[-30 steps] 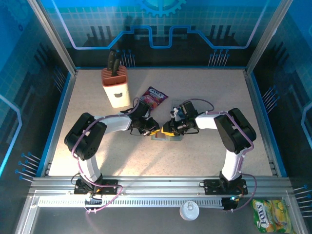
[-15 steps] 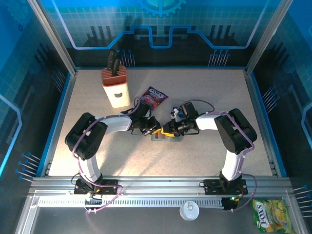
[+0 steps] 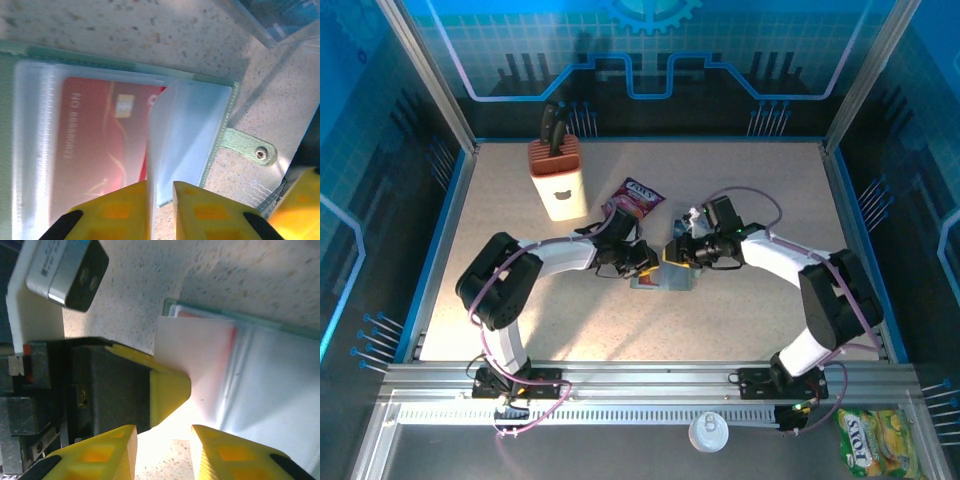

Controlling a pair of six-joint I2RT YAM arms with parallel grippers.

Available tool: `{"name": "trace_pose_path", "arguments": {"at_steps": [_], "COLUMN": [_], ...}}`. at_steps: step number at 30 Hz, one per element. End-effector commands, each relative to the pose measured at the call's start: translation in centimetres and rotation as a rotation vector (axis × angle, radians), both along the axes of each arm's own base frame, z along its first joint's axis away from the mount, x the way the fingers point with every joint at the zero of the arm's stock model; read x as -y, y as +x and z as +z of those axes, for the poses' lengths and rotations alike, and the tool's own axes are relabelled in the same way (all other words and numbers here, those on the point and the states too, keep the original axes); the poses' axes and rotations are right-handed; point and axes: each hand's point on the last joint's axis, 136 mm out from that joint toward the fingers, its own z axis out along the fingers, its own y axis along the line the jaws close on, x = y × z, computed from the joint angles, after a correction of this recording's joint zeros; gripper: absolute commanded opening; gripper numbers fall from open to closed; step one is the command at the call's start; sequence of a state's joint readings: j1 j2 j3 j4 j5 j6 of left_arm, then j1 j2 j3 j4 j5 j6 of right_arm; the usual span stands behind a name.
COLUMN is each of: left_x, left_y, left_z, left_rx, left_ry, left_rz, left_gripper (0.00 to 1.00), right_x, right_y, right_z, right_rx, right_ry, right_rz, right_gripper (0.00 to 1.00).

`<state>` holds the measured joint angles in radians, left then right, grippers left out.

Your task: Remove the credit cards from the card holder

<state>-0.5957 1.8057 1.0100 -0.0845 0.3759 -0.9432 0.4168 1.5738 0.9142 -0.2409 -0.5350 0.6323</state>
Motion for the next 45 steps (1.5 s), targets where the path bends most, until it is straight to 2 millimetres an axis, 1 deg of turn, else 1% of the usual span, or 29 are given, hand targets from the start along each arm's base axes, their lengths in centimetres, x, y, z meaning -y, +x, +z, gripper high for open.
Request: {"name": "trace_pose_path", "arguments": {"at_steps": [1,7,14,18,22,25,28,32,39,45], "left_x": [1.2,2.9,5.1,5.6,5.4,4.4,2.6,0.3,-2.8,-4.7], "left_y": [-0.1,0.2,0.7,1.0,1.3,1.6,2.0,2.1,1.5,0.5], "left_z": [2.0,2.3,1.8,1.4,1.5,1.8,1.9,1.3,0.3,-0.5], "left_rx": [0.023,0.031,0.024,0.016,0.026,0.04,0.053,0.037,0.036,0.034], "left_ry": [-0.023,-0.026,-0.04,-0.04,-0.026,-0.003,0.029,0.071,0.16,0.232], "left_rz": [-0.039,-0.076,-0.116,-0.127,-0.137,-0.131,-0.113,-0.096,-0.081,-0.077], "left_gripper": [0.2,0.22,0.28,0.31,0.33,0.33,0.33,0.32,0.29,0.29], "right_x": [2.6,4.1,5.4,6.2,6.2,5.9,5.3,4.3,1.8,0.0], "right_y": [-0.1,-0.1,-0.2,-0.4,-0.5,-0.5,-0.4,-0.2,-0.1,-0.3], "right_z": [0.3,0.5,0.4,-0.1,-0.4,-0.5,-0.4,-0.3,-0.6,-1.0], "right_rx": [0.011,0.013,0.01,0.002,-0.012,-0.018,-0.02,-0.021,-0.029,-0.039], "right_ry": [-0.105,-0.11,-0.142,-0.181,-0.182,-0.168,-0.157,-0.15,-0.145,-0.149], "right_rz": [-0.025,-0.056,-0.084,-0.093,-0.091,-0.09,-0.081,-0.059,-0.007,0.032], "right_gripper": [0.35,0.36,0.37,0.39,0.4,0.4,0.4,0.4,0.39,0.39]}}
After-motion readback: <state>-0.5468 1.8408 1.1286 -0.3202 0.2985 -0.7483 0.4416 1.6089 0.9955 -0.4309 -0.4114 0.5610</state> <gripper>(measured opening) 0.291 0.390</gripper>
